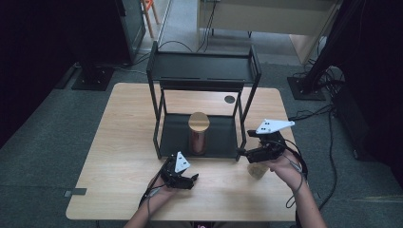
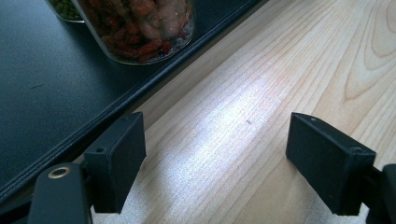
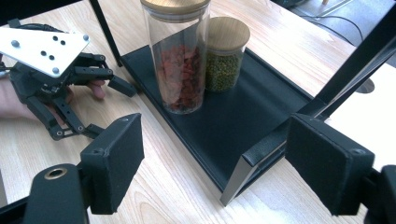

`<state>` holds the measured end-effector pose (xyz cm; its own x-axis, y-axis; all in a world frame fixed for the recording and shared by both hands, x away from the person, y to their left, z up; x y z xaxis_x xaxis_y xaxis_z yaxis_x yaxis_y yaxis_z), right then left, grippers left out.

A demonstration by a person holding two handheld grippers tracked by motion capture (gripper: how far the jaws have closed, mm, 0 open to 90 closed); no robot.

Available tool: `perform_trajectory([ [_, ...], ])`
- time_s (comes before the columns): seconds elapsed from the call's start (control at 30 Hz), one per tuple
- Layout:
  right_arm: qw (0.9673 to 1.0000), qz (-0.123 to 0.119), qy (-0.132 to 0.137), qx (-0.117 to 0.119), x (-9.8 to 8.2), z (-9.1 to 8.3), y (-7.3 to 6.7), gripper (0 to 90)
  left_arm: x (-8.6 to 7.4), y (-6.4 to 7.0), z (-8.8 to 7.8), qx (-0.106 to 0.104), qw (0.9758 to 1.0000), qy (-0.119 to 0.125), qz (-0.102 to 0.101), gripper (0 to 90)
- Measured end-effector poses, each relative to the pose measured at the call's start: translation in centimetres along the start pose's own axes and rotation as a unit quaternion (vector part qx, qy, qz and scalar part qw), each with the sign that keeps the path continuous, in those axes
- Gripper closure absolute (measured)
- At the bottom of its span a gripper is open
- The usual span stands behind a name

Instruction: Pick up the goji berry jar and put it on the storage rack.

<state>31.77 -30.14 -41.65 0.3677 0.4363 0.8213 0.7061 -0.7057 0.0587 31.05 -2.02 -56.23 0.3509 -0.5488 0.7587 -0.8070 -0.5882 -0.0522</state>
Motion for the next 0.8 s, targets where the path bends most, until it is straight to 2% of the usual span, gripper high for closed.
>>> perform_trajectory([
  [0.57,0.9999,-0.01,-0.001,-0.005,-1.0,-1.3,0.9,19.3,0.0,0.0,0.0,0.0,1.0,0.0,-0.001,20.2],
  [0.8,1.0,-0.003,0.004,-0.008,-1.8,-1.9,1.6,19.3,0.0,0.0,0.0,0.0,1.0,0.0,-0.001,20.2],
])
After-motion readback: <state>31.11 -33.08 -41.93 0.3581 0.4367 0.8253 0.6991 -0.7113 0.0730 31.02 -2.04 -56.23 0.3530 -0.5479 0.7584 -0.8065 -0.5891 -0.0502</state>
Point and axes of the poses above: each handheld gripper's, and its own axes: z roughly forward along the jaws, x roughly out of its top, y roughly to its right, the point moved 3 cm from there along z, roughly forward along the jaws, and after that the axes turned 5 degrees about -x, right-handed, at the moved point
